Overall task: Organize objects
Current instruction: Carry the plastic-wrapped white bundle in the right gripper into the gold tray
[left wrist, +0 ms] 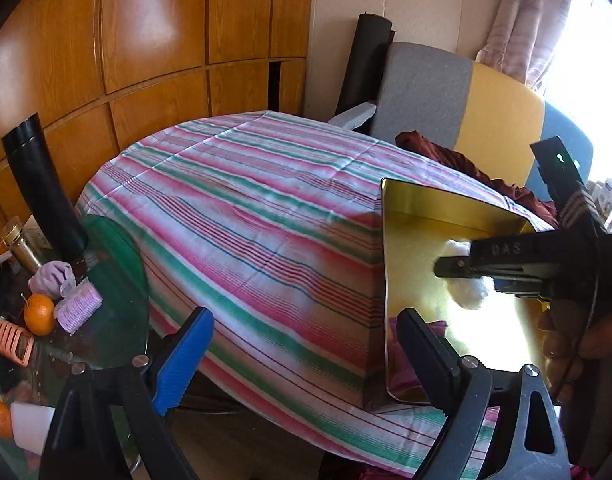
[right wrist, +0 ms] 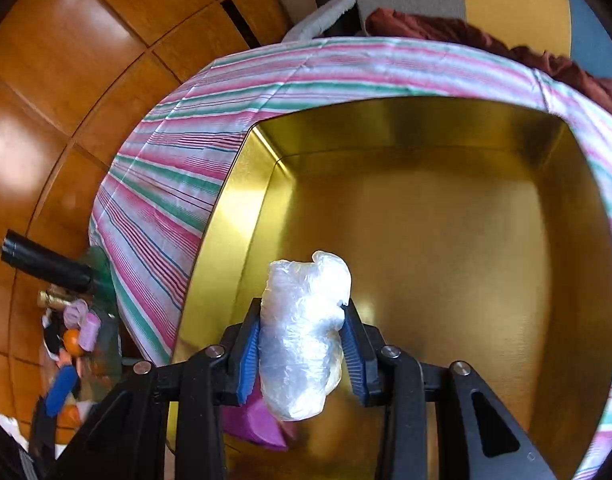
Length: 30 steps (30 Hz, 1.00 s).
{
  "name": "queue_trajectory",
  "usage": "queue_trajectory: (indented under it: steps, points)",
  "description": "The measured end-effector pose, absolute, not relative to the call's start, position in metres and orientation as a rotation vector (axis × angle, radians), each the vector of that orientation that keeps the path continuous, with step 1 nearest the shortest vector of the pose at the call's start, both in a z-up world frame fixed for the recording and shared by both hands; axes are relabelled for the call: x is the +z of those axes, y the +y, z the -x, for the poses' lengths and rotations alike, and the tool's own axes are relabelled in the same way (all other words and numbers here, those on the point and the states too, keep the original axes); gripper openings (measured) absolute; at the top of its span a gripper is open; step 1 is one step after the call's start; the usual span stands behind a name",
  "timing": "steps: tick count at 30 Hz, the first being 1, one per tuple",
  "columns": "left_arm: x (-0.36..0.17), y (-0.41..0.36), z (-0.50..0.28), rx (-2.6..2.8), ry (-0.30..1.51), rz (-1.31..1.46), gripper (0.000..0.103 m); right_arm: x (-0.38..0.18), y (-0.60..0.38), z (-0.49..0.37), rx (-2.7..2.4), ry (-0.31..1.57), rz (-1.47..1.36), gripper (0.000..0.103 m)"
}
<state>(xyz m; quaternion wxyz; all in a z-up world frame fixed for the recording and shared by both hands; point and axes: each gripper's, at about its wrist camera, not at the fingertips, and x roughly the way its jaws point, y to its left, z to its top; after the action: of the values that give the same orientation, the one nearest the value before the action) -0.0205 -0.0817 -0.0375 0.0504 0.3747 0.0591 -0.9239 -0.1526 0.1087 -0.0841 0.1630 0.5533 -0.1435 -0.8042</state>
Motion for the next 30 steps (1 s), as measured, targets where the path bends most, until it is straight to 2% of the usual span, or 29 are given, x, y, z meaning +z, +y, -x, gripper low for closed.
queue_trajectory:
  steps: [2, 4, 6, 16, 30]
  points:
    - [-0.039, -0.083, 0.022, -2.803, 0.181, -1.145, 0.093, -0.092, 0.102, 0.157, -2.215, -0.492, -1.588, 0.04]
    - [-0.04, -0.084, 0.023, -2.797, 0.182, -1.149, 0.093, -0.097, 0.094, 0.16, -2.133, -0.579, -1.583, 0.051]
    - [-0.04, -0.085, 0.022, -2.795, 0.182, -1.147, 0.093, -0.098, 0.089, 0.16, -2.111, -0.601, -1.567, 0.052]
    - [-0.041, -0.082, 0.022, -2.811, 0.174, -1.165, 0.093, -0.078, 0.1, 0.146, -2.173, -0.545, -1.52, 0.054]
    - [-0.026, -0.063, 0.013, -2.882, 0.105, -1.12, 0.093, -0.025, 0.152, 0.099, -2.459, -0.324, -1.341, 0.06]
